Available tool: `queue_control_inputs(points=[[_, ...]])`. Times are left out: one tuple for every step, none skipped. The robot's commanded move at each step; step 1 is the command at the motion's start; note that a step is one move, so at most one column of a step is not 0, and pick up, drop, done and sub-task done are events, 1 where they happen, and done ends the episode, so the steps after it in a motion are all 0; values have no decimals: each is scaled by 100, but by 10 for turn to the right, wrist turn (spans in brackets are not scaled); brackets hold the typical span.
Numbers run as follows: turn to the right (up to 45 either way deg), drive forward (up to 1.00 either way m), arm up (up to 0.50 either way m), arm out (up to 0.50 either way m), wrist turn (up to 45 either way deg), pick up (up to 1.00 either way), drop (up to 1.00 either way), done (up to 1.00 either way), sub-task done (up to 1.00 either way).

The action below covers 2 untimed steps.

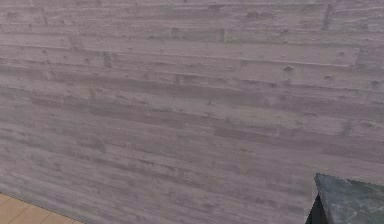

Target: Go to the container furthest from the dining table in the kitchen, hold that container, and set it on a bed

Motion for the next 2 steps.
queue_control_inputs(points=[[0,0,0,0,450,0,0,0,0],[0,0,0,0,450,0,0,0,0]])
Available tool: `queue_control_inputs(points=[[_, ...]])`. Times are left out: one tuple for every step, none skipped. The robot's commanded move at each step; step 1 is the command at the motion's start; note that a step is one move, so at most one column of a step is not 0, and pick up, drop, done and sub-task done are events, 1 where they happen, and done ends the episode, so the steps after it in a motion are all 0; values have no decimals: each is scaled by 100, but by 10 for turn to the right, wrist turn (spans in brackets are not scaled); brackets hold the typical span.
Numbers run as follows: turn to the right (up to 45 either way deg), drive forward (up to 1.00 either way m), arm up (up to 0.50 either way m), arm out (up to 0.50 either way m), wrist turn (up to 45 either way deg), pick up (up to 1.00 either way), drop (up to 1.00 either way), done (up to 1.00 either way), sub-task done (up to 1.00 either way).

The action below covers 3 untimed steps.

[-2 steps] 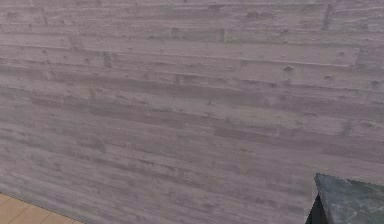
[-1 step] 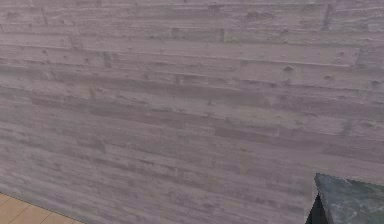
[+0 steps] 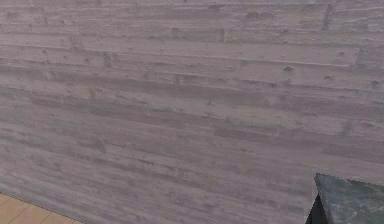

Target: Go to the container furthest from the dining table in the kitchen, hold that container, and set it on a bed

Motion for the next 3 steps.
queue_control_inputs(points=[[0,0,0,0,450,0,0,0,0],[0,0,0,0,210,0,0,0,0],[0,0,-14,0,0,0,0,0,0]])
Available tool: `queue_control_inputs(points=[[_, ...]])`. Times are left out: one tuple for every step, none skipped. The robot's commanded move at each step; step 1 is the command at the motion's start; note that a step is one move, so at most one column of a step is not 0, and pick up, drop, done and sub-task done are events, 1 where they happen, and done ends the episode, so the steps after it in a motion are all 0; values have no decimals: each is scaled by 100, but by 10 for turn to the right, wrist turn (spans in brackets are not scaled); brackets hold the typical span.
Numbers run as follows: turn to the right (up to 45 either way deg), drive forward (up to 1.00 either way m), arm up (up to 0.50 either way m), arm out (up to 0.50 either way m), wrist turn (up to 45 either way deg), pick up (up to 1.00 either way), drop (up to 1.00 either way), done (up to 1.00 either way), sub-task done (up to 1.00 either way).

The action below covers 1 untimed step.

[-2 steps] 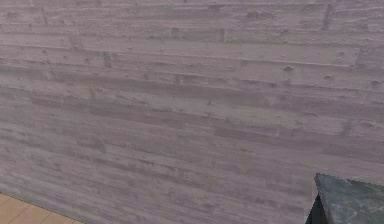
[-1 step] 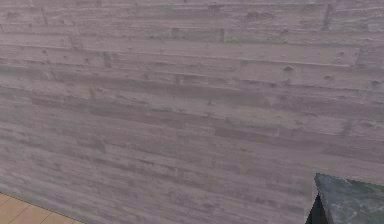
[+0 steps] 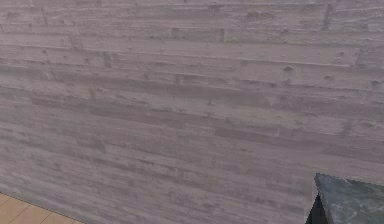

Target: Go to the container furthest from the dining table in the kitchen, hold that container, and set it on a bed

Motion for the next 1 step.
queue_control_inputs(points=[[0,0,0,0,0,100,0,0,0]])
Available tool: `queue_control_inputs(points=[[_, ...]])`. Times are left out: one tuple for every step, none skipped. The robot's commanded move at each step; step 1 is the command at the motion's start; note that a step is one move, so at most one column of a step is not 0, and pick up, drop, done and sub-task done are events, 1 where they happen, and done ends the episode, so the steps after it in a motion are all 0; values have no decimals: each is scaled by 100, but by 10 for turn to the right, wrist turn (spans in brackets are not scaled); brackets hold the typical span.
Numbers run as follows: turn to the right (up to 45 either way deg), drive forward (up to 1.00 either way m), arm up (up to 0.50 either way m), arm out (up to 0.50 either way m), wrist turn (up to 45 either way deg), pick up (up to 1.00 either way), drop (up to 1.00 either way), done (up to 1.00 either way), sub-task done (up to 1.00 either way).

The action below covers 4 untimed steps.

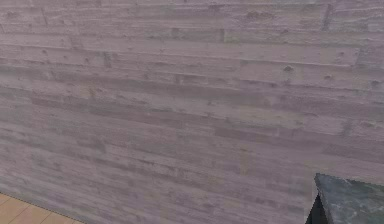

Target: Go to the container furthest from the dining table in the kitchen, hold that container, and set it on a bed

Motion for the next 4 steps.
queue_control_inputs(points=[[0,0,10,0,0,0,0,0,0],[0,0,4,0,0,0,0,0,0],[0,0,0,0,-450,0,0,0,0],[0,0,0,0,-450,0,0,0,0]])
